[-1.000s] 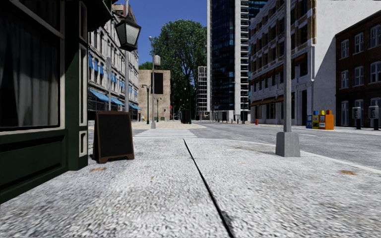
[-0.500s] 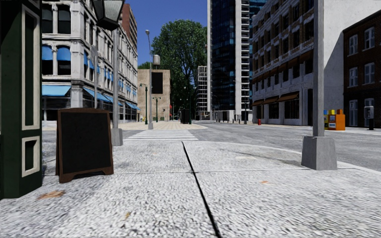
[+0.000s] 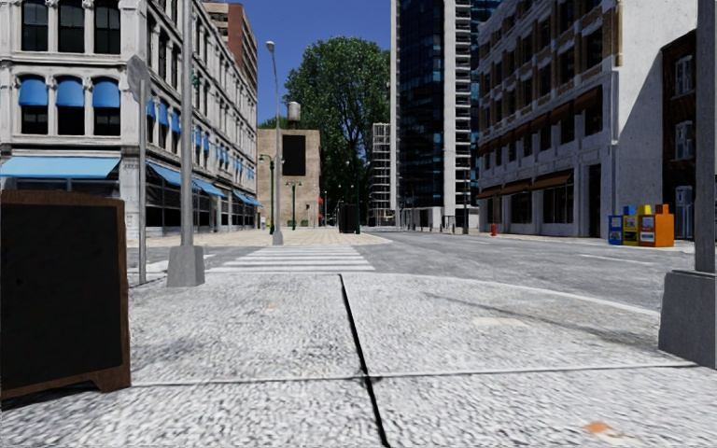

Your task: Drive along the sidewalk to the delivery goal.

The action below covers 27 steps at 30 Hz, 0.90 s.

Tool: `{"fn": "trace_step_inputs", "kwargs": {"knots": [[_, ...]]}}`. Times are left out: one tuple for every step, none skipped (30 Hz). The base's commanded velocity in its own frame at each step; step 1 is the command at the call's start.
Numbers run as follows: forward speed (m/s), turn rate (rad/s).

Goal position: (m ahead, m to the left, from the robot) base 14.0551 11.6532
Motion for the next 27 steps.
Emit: {"fn": "trace_step_inputs", "kwargs": {"knots": [[2.00,0.00],[2.00,0.00],[2.00,0.00],[2.00,0.00],[2.00,0.00],[2.00,0.00],[2.00,0.00],[2.00,0.00],[2.00,0.00],[2.00,0.00],[2.00,0.00],[2.00,0.00],[2.00,0.00],[2.00,0.00],[2.00,0.00],[2.00,0.00],[2.00,0.00],[2.00,0.00],[2.00,0.00],[2.00,0.00],[2.00,0.00],[2.00,0.00],[2.00,0.00],[2.00,0.00],[2.00,0.00],[2.00,0.02],[2.00,0.42]]}}
